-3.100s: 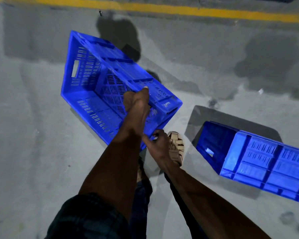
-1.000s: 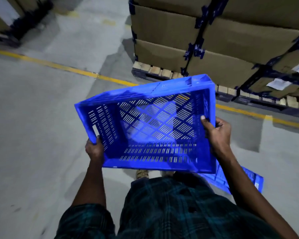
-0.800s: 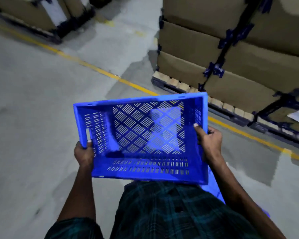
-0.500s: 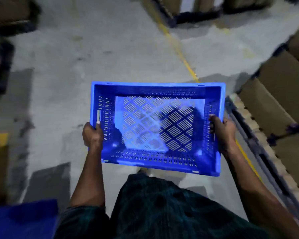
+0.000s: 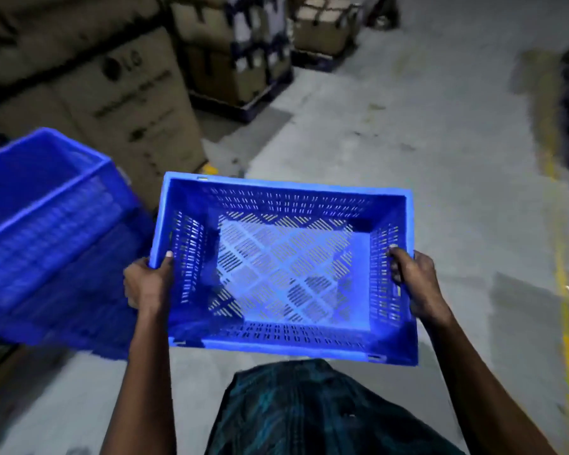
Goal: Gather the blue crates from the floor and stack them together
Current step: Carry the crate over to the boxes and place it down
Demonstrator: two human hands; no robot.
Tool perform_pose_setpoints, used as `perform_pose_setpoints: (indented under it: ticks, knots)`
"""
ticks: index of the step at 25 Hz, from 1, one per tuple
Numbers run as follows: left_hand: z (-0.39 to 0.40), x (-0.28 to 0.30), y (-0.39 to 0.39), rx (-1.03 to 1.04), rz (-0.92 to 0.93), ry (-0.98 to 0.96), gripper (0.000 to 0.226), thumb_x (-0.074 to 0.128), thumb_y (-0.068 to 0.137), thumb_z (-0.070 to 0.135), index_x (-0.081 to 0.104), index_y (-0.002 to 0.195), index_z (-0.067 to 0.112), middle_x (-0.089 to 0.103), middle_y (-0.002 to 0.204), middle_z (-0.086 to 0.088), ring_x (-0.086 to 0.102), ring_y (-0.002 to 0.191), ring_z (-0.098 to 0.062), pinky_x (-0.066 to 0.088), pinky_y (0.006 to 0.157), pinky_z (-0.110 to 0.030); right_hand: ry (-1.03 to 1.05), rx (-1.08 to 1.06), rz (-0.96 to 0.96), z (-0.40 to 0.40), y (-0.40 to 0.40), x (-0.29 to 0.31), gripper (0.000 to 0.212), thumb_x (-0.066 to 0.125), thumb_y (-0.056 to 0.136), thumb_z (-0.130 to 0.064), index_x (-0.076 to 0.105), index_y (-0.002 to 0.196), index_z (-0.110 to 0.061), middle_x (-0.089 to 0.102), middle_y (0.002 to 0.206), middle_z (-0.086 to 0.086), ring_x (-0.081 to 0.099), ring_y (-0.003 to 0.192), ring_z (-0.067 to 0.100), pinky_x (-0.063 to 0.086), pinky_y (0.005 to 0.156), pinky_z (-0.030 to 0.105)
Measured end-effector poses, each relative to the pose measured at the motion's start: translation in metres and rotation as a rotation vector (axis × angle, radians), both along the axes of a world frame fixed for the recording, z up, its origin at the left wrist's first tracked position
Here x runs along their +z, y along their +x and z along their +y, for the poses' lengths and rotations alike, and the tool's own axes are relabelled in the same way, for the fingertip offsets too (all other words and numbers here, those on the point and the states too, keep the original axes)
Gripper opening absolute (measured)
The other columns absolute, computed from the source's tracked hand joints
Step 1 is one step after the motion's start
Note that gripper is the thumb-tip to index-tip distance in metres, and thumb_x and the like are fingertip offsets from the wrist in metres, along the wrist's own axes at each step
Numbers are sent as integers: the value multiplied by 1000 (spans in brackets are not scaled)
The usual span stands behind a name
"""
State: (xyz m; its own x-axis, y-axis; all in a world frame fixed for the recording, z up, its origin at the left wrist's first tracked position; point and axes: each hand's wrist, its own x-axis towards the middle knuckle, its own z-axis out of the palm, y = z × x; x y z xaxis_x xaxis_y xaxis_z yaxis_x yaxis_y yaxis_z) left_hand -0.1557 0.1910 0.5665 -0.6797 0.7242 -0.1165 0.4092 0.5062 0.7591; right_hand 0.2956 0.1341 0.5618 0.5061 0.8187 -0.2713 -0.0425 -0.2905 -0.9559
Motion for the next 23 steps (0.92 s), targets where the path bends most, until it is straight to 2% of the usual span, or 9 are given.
perform_pose_setpoints:
  ticks: [4, 8, 11, 14, 17, 21, 23]
  knots:
    - [-28, 37, -85, 202, 32, 63, 39, 70, 82, 49, 73, 98, 13, 66, 81, -15, 66, 87, -40, 43, 72, -37, 34, 156, 21, 66, -86, 7, 23, 65, 90, -30, 62, 87, -8, 50, 57, -2, 38, 47, 12, 32, 40, 20]
    - [-42, 61, -156, 377, 48, 105, 45, 70, 78, 56, 74, 95, 15, 70, 81, -14, 68, 82, -37, 49, 72, -38, 93, 287, 39, 116, -165, 11, 23, 65, 90, -32, 62, 84, -10, 49, 59, -1, 39, 45, 9, 33, 41, 21]
    - [-59, 76, -189, 509, 26, 121, 40, 73, 76, 54, 74, 90, 17, 69, 78, -11, 67, 77, -33, 48, 69, -35, 95, 383, 8, 148, -214, 16, 23, 65, 89, -33, 63, 83, -11, 53, 57, -3, 42, 45, 10, 36, 41, 22]
    - [-72, 83, -203, 661, -21, 169, 50, 76, 70, 58, 76, 98, 17, 74, 83, -10, 71, 78, -32, 51, 72, -34, 92, 456, -137, 184, -250, 24, 35, 66, 81, -43, 64, 73, -9, 63, 60, 2, 54, 50, 23, 46, 52, 33]
    - [-86, 84, -202, 777, -55, 181, 61, 75, 58, 66, 76, 97, 18, 75, 79, -9, 73, 75, -32, 59, 78, -42, 125, 523, -350, 211, -274, 37, 33, 64, 86, -37, 64, 74, -6, 68, 71, 16, 63, 68, 35, 50, 65, 39]
    - [-105, 81, -191, 931, -9, 217, 73, 70, 49, 75, 76, 98, 20, 75, 77, -9, 74, 73, -32, 61, 76, -49, 195, 676, -413, 248, -299, 60, 32, 63, 88, -34, 68, 81, -3, 71, 80, 20, 66, 76, 37, 53, 72, 42]
    - [-109, 87, -182, 959, 41, 215, 70, 72, 58, 71, 76, 100, 16, 75, 80, -14, 73, 76, -36, 60, 76, -48, 247, 731, -423, 267, -312, 74, 30, 63, 89, -30, 68, 82, -1, 71, 80, 20, 67, 77, 37, 51, 70, 40]
